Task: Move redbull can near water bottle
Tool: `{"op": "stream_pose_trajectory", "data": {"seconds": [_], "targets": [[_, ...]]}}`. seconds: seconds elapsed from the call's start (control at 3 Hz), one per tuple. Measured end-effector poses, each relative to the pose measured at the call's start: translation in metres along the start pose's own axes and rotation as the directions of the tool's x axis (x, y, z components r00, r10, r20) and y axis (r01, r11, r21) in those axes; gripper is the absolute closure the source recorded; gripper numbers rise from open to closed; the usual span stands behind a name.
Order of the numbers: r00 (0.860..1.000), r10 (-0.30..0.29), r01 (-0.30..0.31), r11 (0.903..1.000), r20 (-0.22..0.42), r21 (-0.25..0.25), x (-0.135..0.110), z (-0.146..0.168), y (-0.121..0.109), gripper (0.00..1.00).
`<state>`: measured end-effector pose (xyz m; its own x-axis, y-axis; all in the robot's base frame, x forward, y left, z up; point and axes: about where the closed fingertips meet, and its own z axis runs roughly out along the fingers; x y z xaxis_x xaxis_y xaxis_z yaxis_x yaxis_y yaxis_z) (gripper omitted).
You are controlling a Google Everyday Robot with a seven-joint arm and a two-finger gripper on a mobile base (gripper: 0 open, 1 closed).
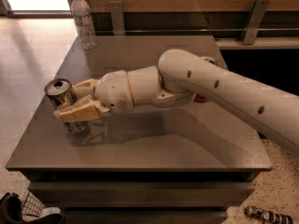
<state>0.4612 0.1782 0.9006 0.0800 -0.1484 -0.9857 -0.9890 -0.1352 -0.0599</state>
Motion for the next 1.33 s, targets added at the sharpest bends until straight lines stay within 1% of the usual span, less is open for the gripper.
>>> {"op": "stream_pose_trajectory", "data": {"seconds": [0.33, 0.67, 1.0, 1.33], "targets": [[0.999, 0.053, -0.054, 0.9961, 0.013, 0.07, -0.019, -0.022, -0.071, 1.0], [0.994, 0.111, -0.111, 0.9843, 0.01, 0.137, -0.026, -0.039, -0.119, 1.0], [0.985, 0.172, -0.168, 0.9658, -0.003, 0.198, -0.031, -0.054, -0.16, 1.0], [0.975, 0.223, -0.22, 0.942, 0.015, 0.254, -0.025, -0.067, -0.195, 1.0]]}}
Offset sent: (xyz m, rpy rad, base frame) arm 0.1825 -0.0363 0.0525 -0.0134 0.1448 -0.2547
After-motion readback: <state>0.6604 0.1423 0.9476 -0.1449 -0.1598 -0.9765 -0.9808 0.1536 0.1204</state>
